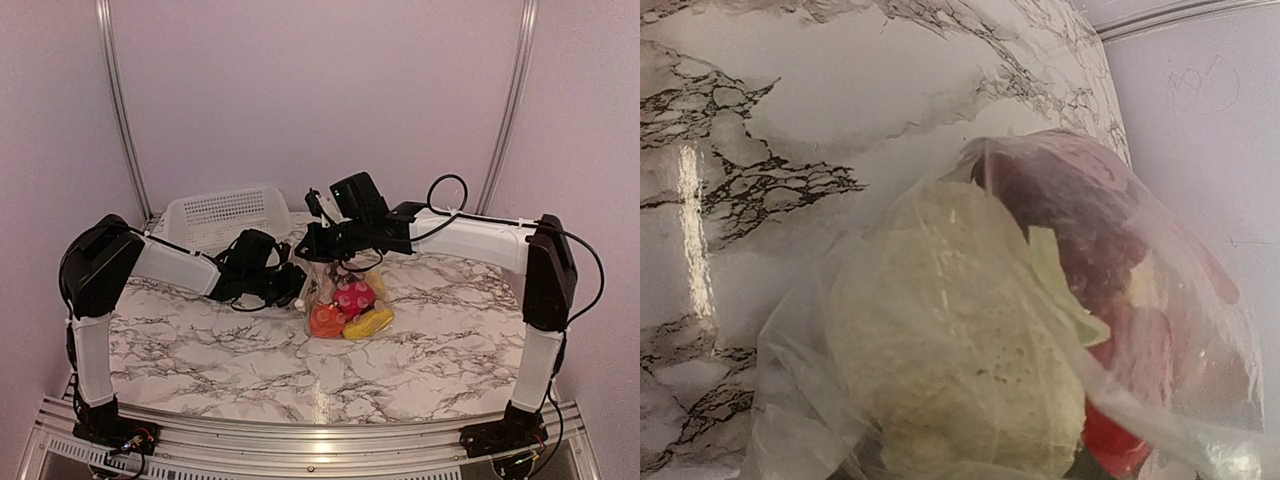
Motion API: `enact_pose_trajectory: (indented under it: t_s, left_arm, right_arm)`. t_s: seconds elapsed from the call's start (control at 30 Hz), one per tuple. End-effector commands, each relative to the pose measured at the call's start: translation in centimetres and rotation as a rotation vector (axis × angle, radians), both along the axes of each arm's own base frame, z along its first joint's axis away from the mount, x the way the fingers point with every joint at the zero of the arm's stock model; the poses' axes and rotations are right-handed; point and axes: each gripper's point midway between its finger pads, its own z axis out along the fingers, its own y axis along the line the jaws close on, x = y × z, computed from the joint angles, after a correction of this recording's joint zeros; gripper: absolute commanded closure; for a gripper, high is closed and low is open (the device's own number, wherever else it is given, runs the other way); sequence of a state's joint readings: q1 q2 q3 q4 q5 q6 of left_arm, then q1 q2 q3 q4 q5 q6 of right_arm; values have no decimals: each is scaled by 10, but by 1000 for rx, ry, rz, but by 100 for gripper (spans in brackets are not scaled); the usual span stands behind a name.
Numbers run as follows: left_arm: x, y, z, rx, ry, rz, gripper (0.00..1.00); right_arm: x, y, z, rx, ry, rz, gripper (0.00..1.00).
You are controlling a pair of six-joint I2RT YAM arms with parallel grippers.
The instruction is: Open the zip-top bag and remove the fake food
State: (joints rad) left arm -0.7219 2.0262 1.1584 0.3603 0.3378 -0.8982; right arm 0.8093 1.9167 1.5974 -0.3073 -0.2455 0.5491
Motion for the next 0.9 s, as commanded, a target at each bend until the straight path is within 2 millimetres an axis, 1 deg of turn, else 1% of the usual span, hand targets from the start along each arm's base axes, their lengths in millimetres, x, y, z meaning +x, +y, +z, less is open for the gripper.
enact_pose_trajectory:
  t_s: [0.0,0.03,0.07,0.1,0.13,0.17,0.27,0.3,0.33,0.4,0.43,0.47,0.5,0.6,0.67,0.77,0.87]
  left_arm:
    - [-5,0,50,-2,-61,-35,63]
    - [-7,3,65,-14,-82,-36,67]
    - [-10,5,72,-15,-89,-39,73]
    - [-12,8,79,-18,-95,-43,78]
    - [-15,11,81,-19,-93,-45,82]
    - [-18,14,82,-19,-87,-48,87]
    - [-24,21,75,-19,-62,-47,99]
    - [-25,24,72,-19,-54,-46,100]
    - [-25,25,71,-27,-54,-43,100]
    - [-25,28,72,-37,-54,-41,100]
    - [-25,30,72,-40,-52,-41,100]
    - [-25,32,74,-42,-52,-37,100]
    - [-25,34,75,-41,-50,-35,100]
    - [-25,42,78,-31,-44,-26,100]
    - [-28,48,78,-16,-43,-32,100]
    - [-31,56,82,5,-47,-40,100]
    - [-35,67,83,39,-45,-44,100]
  right_arm:
    - [8,-14,13,3,-41,-44,100]
    - [8,-15,12,3,-42,-44,100]
    - [9,-16,12,5,-45,-44,100]
    - [9,-16,12,8,-48,-43,100]
    - [10,-18,13,13,-47,-41,100]
    - [11,-19,13,20,-45,-38,98]
    - [15,-29,12,32,-28,-53,78]
    - [17,-35,12,35,-26,-63,72]
    - [20,-43,15,43,-31,-75,63]
    - [22,-56,15,44,-36,-93,49]
    - [22,-62,15,42,-38,-101,45]
    - [22,-69,13,38,-37,-110,37]
    - [22,-76,10,31,-34,-120,34]
    - [22,-92,-1,25,-15,-144,33]
    - [21,-99,-11,19,0,-154,34]
    - [19,-102,-26,2,18,-147,37]
    - [19,-108,-45,-52,37,-162,38]
